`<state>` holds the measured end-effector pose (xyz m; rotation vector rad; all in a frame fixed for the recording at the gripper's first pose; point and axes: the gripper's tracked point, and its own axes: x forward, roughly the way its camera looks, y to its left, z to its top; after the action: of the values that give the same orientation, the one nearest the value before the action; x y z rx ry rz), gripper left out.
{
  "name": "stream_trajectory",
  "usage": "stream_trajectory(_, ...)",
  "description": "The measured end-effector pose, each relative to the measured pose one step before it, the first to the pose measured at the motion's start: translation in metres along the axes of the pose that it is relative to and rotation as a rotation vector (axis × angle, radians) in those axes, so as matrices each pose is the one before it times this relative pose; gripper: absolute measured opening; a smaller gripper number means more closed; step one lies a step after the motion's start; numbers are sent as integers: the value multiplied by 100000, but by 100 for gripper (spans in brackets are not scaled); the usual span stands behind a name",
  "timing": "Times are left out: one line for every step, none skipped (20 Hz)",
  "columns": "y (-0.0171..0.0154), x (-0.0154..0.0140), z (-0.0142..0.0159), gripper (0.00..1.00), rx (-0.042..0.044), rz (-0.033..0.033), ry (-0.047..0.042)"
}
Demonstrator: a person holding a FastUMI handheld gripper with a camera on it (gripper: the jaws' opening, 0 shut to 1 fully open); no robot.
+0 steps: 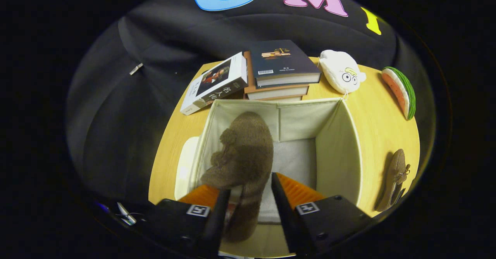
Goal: Open the storage box then place both shoes into the box .Put the left shoe in first, then the right shoe, with the right side of both shoes facing outward in a uniform manner.
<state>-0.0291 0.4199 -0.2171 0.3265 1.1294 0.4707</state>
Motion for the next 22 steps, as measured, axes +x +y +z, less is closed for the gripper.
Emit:
stream_trajectory(-168,-620,-9,83,-857,1600,-438)
stream_trajectory(-124,-695,-65,85,-487,1783,-401)
stream_trajectory(177,-954,294,90,935,2998,-1443)
stream_trajectory(516,-536,540,94,1886,3089,-1700)
stream_trajectory(235,-432,403,100,2360,2717,112)
stream_trajectory(584,-728,183,99,1891,3604,1321)
stream_trajectory(166,-825,291,99,434,2233,7)
stream_trajectory(-337,-1105,527,99,-320,1242,-1528)
stream_trajectory(-510,-1491,707,99,-500,809,-2843)
stream_trajectory(-876,-1680,743,99,-606,466,-3339)
stream_trajectory(-1345,-1788,927,99,-710,-498,-3646)
stream_trajectory(-1961,-1981,934,99,-502,-1618,-3839)
stream_trajectory(-2194,-1824,1007,99,-982,-1986,-3938)
stream_trajectory(-2759,-1608,702,99,-2471,-3222,-3254)
stream_trajectory(-3401,-1331,363,98,-2947,-4820,-1765)
stream_trajectory(-3363,-1234,-303,99,-2398,-5208,-937)
stream_trajectory(-3268,-783,-309,98,-1543,-4701,-1522)
stream_trajectory(-3041,-419,-276,98,-826,-3830,-1628)
stream_trajectory(-2572,-387,-878,99,796,-2617,32)
stream_trajectory(-2610,-430,-1710,99,1011,-1897,444)
stream_trajectory(-2049,-28,-1315,98,31,-1601,1575)
stream_trajectory(-2183,297,-1309,98,-1091,-2536,716)
